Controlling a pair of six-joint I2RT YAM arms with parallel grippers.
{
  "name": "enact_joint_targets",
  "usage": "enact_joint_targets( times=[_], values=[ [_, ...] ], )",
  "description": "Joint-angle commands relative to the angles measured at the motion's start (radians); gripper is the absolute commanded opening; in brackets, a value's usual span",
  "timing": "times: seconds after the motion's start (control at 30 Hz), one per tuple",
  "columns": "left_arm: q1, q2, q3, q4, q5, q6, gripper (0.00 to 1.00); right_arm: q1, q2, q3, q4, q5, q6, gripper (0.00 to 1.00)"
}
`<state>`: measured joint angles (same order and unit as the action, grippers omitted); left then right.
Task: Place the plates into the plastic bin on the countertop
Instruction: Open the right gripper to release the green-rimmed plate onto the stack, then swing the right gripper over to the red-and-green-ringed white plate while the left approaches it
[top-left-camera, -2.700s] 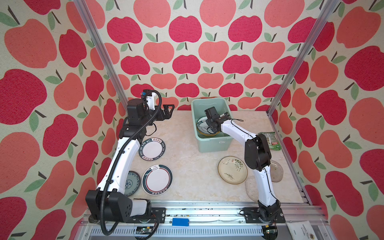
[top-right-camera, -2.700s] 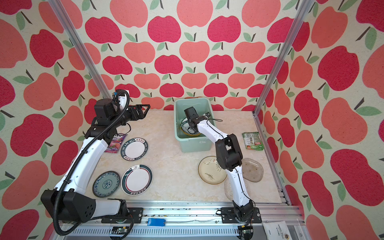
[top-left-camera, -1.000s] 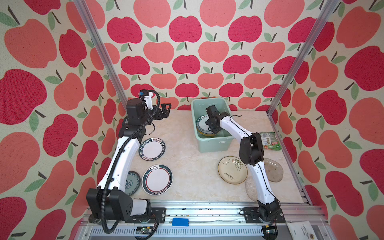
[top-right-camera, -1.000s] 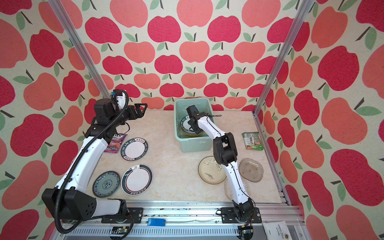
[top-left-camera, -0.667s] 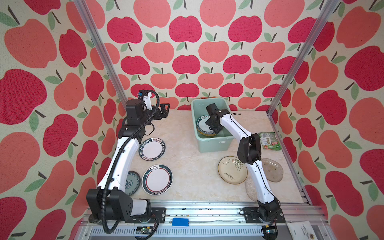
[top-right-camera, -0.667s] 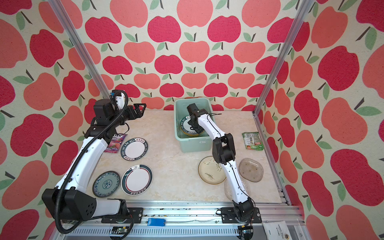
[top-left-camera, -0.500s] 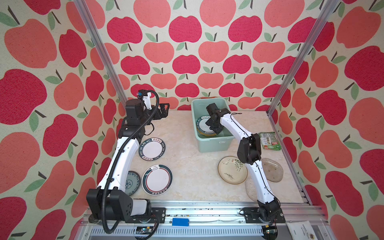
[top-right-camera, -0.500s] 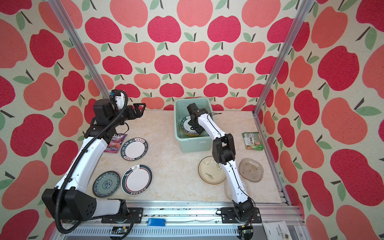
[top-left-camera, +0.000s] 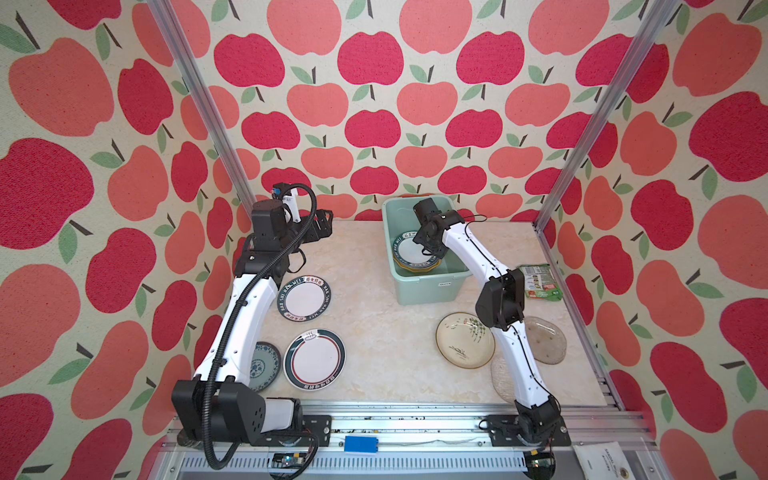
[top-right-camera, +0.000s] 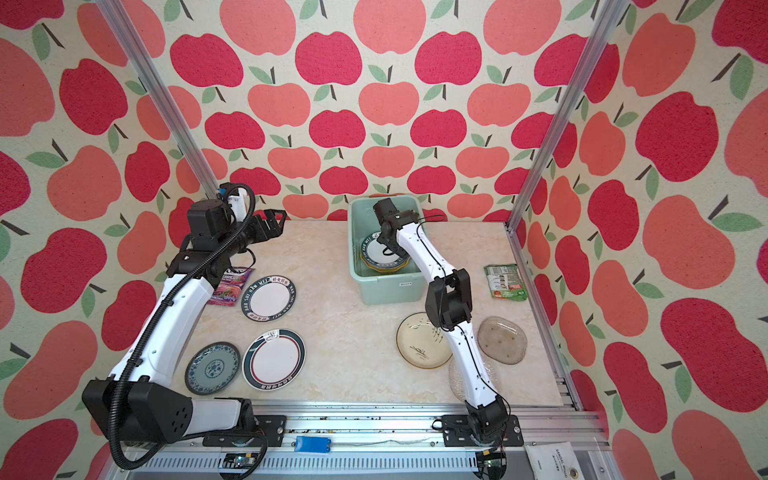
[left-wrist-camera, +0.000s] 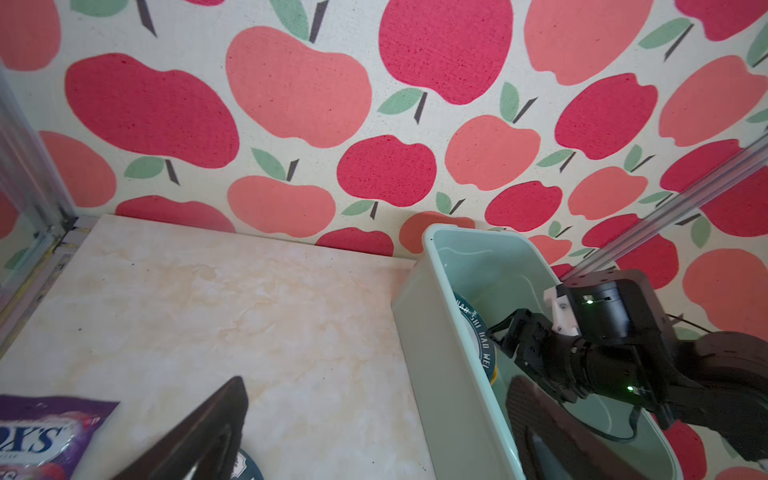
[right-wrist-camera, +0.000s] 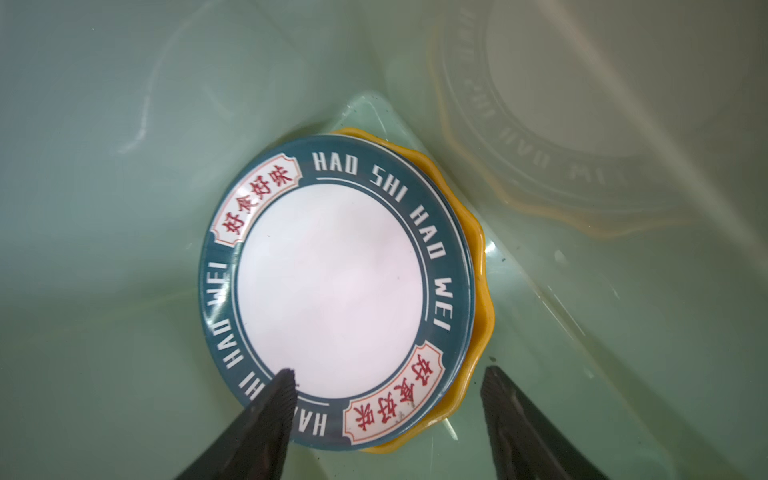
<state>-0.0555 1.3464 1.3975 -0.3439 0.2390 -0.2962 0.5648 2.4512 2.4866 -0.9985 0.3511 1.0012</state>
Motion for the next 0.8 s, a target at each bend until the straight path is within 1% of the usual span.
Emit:
enact_joint_targets(
  times=[0.0,0.07,0.2,0.27,0.33,0.4,0.47,0.57,0.6,0.7,0.77],
  values=[
    [0.013,-0.014,0.076,-0.265,-0.174,-0.025,0.99,0.030,-0.148,-0.044,0.177,0.048,-0.275,0.73],
    [0.017,-0.014,0.100,-0.369,-0.207,-0.047,0.99,0.042,-0.223,-0.149,0.309,0.022,-0.398,0.73],
    [0.024,-0.028,0.128,-0.534,-0.221,-0.091,0.99,0.068,-0.399,-0.444,0.653,-0.073,-0.593,0.71],
    [0.029,-0.035,0.136,-0.605,-0.215,-0.122,0.99,0.079,-0.469,-0.558,0.795,-0.137,-0.663,0.69],
    [0.040,-0.038,0.140,-0.683,-0.197,-0.161,0.99,0.083,-0.521,-0.644,0.904,-0.235,-0.716,0.67],
    [0.064,-0.040,0.130,-0.750,-0.161,-0.223,0.99,0.087,-0.560,-0.694,0.973,-0.362,-0.755,0.66],
    [0.103,-0.047,0.104,-0.806,-0.122,-0.297,0.99,0.101,-0.583,-0.721,1.003,-0.478,-0.800,0.66],
    [0.191,-0.079,0.016,-0.831,-0.049,-0.394,0.99,0.134,-0.594,-0.732,1.000,-0.624,-0.857,0.65],
    [0.222,-0.097,-0.020,-0.831,-0.028,-0.424,0.99,0.144,-0.594,-0.739,1.008,-0.692,-0.864,0.65],
    [0.311,-0.153,-0.120,-0.824,0.010,-0.506,0.99,0.183,-0.588,-0.764,1.030,-0.816,-0.884,0.64],
    [0.358,-0.190,-0.183,-0.813,0.027,-0.550,0.99,0.214,-0.565,-0.745,0.977,-0.859,-0.923,0.64]
  ],
)
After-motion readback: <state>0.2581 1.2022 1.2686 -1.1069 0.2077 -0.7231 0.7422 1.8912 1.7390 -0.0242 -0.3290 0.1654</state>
